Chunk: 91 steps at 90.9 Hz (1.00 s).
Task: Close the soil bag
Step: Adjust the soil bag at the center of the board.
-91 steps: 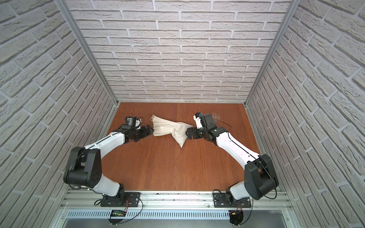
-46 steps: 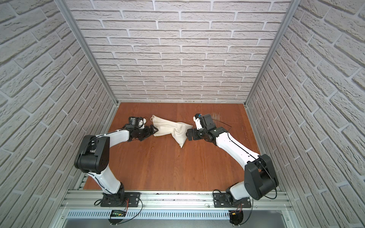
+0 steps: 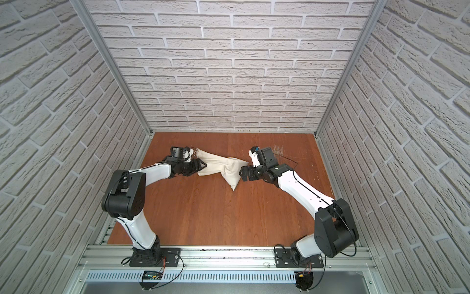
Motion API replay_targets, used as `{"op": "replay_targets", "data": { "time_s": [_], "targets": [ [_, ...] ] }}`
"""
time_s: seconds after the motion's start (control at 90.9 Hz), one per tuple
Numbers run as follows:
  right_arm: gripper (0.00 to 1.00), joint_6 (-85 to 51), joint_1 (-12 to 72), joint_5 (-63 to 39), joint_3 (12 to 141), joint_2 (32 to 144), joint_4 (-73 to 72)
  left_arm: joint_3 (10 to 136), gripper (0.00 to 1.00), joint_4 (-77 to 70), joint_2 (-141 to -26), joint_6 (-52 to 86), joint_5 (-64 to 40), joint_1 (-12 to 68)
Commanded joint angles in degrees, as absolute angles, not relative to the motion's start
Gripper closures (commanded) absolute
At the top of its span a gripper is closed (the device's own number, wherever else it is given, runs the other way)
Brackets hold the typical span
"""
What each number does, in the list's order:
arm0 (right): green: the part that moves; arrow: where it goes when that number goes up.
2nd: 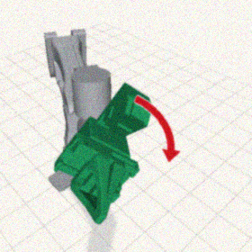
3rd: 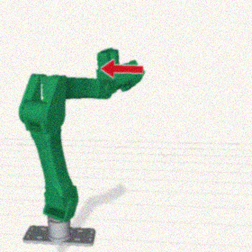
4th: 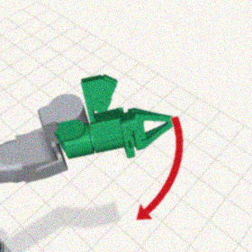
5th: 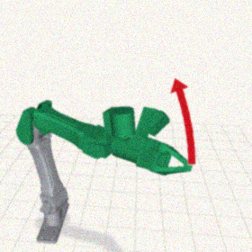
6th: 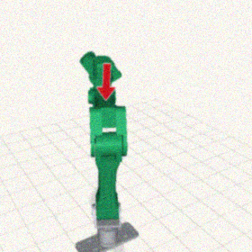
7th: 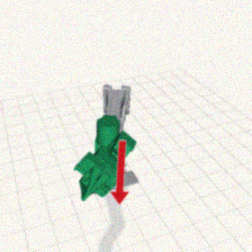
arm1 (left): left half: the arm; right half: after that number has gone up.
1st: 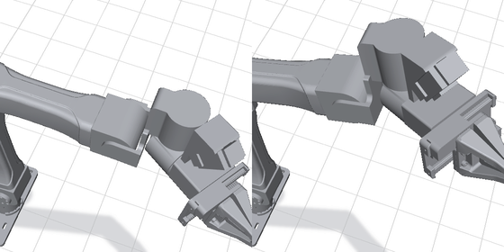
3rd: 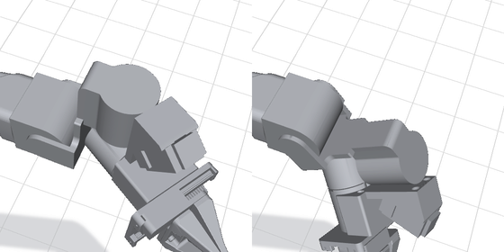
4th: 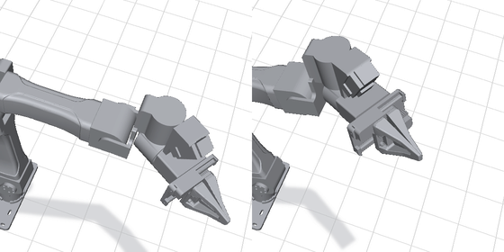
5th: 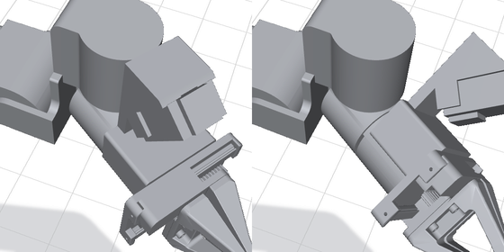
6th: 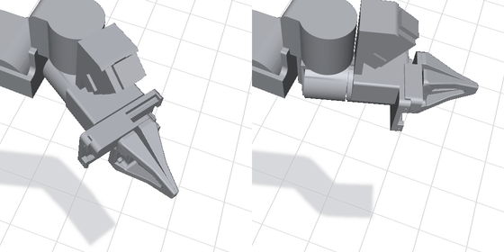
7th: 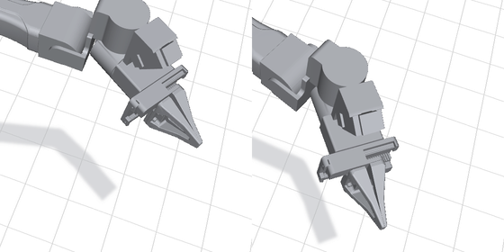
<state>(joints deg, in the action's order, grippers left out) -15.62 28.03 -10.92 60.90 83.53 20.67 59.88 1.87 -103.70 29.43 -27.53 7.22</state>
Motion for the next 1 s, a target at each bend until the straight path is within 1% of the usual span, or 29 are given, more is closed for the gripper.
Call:
{"op": "replay_targets", "data": {
  "time_s": [0.0,0.077,0.165,0.253,0.396,0.484,0.583,0.726,0.99],
  "targets": [
    [0.01,-14.91,28.48,-10.45,61.23,82.53,20.22,61.31,0.38,1.67,-104.44,28.85,-28.00,7.60],
    [0.01,-15.03,28.52,-10.52,61.01,82.58,19.91,61.43,0.45,1.95,-104.54,28.79,-27.86,7.66],
    [0.01,-15.29,28.48,-10.80,60.83,82.54,19.71,61.52,0.56,2.02,-104.85,28.75,-28.14,7.73],
    [0.01,-15.29,28.48,-10.65,60.87,82.41,19.69,61.39,0.70,2.00,-104.65,28.91,-28.17,7.80],
    [0.01,-15.42,28.45,-10.80,60.84,82.28,19.48,61.27,0.88,2.59,-103.47,29.04,-27.89,8.26],
    [0.01,-15.63,28.48,-11.21,61.12,82.50,19.41,61.15,0.96,3.11,-102.45,29.11,-27.93,8.52],
    [0.01,-16.05,28.43,-12.71,62.39,83.13,20.25,60.71,0.99,2.67,-100.43,29.94,-28.19,9.15],
    [0.01,-17.37,28.31,-14.70,63.81,83.08,20.81,61.14,1.00,3.90,-97.81,30.30,-27.94,11.28],
    [0.02,-18.97,28.05,-17.19,64.54,83.52,20.48,64.52,1.00,8.99,-92.46,29.79,-27.00,15.02]
  ]
}}
